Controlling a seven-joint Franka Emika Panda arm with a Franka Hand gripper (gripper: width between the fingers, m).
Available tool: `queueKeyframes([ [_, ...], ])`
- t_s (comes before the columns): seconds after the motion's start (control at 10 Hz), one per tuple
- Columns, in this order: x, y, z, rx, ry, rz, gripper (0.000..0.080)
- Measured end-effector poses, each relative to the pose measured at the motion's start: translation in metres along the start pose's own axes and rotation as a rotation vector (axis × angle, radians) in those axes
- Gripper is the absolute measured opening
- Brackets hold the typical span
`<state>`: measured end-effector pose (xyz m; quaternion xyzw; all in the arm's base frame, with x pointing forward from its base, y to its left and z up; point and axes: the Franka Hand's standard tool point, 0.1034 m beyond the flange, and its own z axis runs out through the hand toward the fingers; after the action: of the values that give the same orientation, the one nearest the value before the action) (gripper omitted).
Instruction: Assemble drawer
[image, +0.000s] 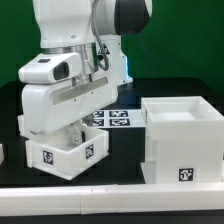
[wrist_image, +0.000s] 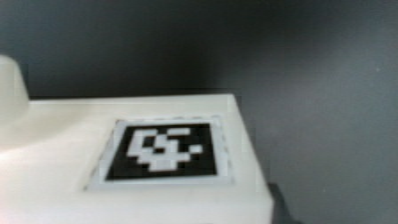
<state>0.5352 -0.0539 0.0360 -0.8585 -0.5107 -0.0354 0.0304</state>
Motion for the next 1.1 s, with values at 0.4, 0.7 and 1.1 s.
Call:
queueKeyframes([
  [0.4, 0.003, -0.001, 0.002, 0.001, -0.002, -0.023, 0.0038],
  [0.7, 0.018, 0.001, 0.005, -0.014, -0.036, -0.291, 0.0038],
  [1.1, 0.021, -0.001, 0.009, -0.011, -0.047, -0.325, 0.0038],
])
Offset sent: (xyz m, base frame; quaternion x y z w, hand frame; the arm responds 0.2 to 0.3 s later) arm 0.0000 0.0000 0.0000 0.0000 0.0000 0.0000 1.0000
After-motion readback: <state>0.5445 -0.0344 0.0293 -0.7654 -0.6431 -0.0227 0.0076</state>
